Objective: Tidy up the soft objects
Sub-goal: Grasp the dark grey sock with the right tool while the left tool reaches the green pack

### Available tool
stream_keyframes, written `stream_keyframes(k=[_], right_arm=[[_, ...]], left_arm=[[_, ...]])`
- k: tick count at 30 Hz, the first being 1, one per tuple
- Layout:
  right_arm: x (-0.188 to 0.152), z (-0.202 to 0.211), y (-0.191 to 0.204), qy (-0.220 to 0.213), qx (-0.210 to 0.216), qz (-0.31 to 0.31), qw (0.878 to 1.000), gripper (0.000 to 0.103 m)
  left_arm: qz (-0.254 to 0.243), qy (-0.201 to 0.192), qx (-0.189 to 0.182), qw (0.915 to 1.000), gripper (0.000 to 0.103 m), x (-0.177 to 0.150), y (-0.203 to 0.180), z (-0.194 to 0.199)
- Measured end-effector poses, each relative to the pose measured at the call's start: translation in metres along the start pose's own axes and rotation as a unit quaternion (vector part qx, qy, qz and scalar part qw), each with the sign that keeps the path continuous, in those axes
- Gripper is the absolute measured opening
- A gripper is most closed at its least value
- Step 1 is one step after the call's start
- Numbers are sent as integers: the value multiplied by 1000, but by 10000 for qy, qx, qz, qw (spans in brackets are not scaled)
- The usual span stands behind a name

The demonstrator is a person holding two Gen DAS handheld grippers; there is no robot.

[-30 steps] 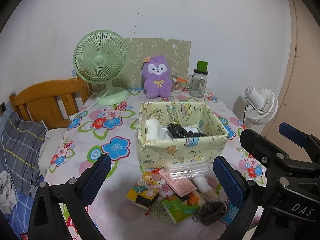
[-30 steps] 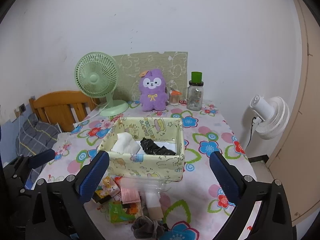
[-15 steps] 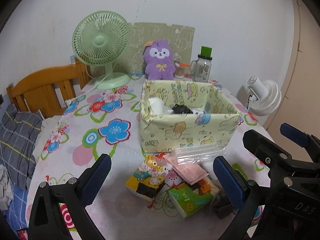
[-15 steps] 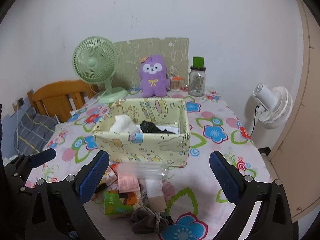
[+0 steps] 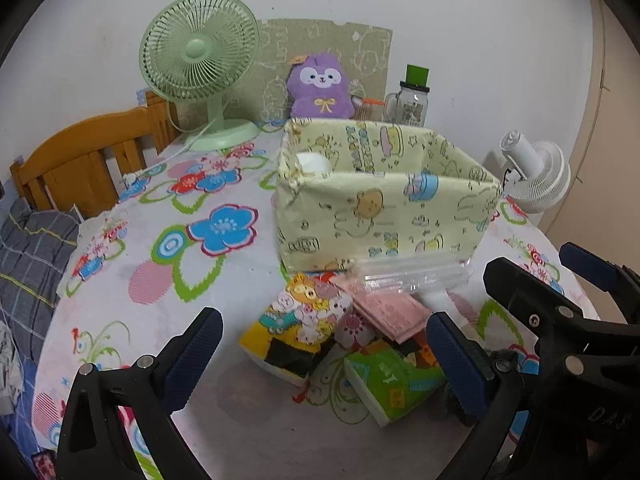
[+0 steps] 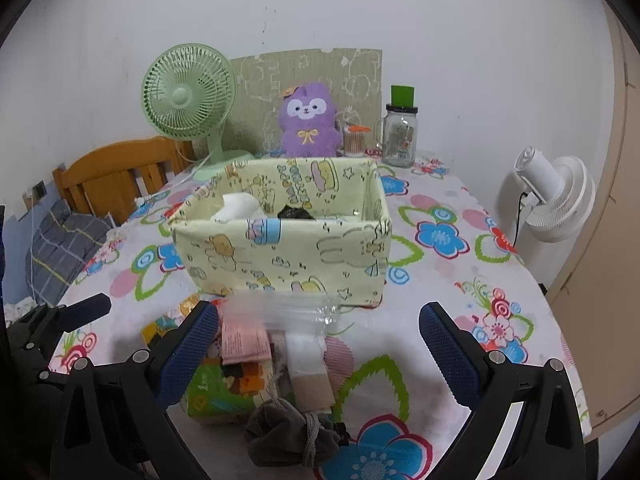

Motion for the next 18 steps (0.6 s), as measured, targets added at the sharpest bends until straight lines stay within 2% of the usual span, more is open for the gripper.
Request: stream_keyframes(k=[18], right_arm=[[-46,-8,-6,403,110,-265,9988,101]], left_arm=[[-203,198,-60,9996,102,-37,-15,-7]])
Point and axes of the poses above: each gripper's, at about its wrist camera, not at the fingertips, and z roughly against the way its jaws point, y to its left, x to its top, the point moved 4 cm from there along -z, roughly the way its jaws point, and after that the axes turned 14 degrees about x, right-handed, at the moved point
